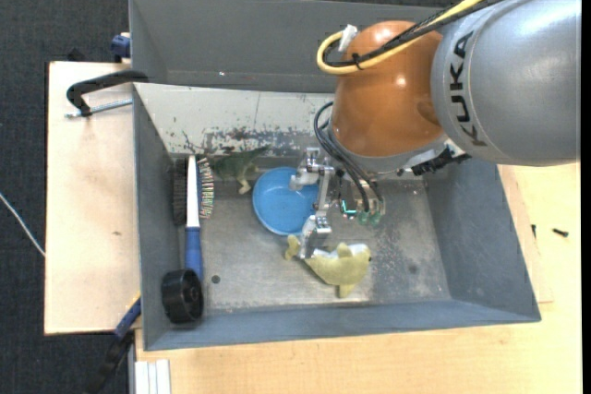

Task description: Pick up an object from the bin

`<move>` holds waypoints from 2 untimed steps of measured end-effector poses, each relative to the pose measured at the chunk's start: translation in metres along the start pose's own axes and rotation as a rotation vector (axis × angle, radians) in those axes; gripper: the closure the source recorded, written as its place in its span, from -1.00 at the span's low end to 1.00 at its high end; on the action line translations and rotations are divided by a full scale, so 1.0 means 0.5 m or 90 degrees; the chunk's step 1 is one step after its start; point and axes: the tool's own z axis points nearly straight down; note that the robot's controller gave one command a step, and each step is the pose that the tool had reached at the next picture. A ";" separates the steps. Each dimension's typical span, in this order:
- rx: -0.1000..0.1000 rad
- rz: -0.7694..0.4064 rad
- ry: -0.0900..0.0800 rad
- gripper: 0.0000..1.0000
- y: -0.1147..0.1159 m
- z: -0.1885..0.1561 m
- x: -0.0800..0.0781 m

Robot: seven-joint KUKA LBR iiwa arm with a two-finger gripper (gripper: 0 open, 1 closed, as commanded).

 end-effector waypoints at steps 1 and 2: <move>0.001 -0.021 -0.001 -1.00 -0.015 0.195 -0.052; -0.001 -0.020 -0.006 1.00 -0.014 0.185 -0.055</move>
Offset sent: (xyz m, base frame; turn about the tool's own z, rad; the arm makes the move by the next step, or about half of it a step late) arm 0.0263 -0.0079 -0.0938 -0.0319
